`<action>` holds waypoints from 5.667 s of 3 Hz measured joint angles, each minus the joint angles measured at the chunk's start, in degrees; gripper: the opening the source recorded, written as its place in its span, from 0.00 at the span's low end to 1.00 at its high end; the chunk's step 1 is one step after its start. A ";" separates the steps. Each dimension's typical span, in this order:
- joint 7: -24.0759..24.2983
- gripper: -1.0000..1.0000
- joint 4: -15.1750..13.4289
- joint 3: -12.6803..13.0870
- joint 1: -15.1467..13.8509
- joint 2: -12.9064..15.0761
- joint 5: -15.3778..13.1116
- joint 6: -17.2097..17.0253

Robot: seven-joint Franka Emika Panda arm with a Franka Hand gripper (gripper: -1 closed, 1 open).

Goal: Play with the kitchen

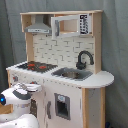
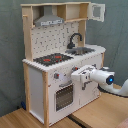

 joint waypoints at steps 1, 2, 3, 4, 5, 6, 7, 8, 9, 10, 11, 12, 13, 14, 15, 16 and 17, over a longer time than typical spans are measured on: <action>-1.22 0.00 0.48 0.01 0.13 0.02 0.00 0.04; -1.22 1.00 0.57 0.01 0.17 0.02 0.00 0.03; 2.26 1.00 -3.28 -0.82 3.51 0.61 1.50 -1.20; 2.26 1.00 -4.85 -0.85 8.04 0.61 4.59 -3.08; 2.25 1.00 -7.44 -2.82 12.01 0.57 8.33 -4.68; 2.25 1.00 -9.99 -5.35 15.97 0.41 10.21 -6.96; 2.24 1.00 -11.25 -8.31 19.85 -0.01 11.02 -10.53; 2.24 1.00 -11.47 -11.65 23.06 -0.74 11.14 -14.79; 2.24 1.00 -11.50 -15.11 25.81 -1.38 11.15 -18.97; 2.24 1.00 -11.55 -19.36 28.10 -1.98 11.14 -23.21; 2.14 1.00 -11.59 -24.67 28.80 -3.05 10.97 -25.94; 1.95 1.00 -11.54 -31.33 28.80 -4.72 10.32 -27.38; 1.99 1.00 -11.47 -38.01 28.76 -5.86 9.06 -28.03; 3.04 1.00 -11.38 -43.96 28.36 -6.15 8.20 -28.05; 6.61 1.00 -11.17 -48.15 26.61 -6.78 8.12 -27.86; 11.06 1.00 -11.12 -50.87 24.01 -7.34 8.12 -27.58; 15.22 1.00 -11.11 -53.86 20.65 -7.36 8.12 -26.51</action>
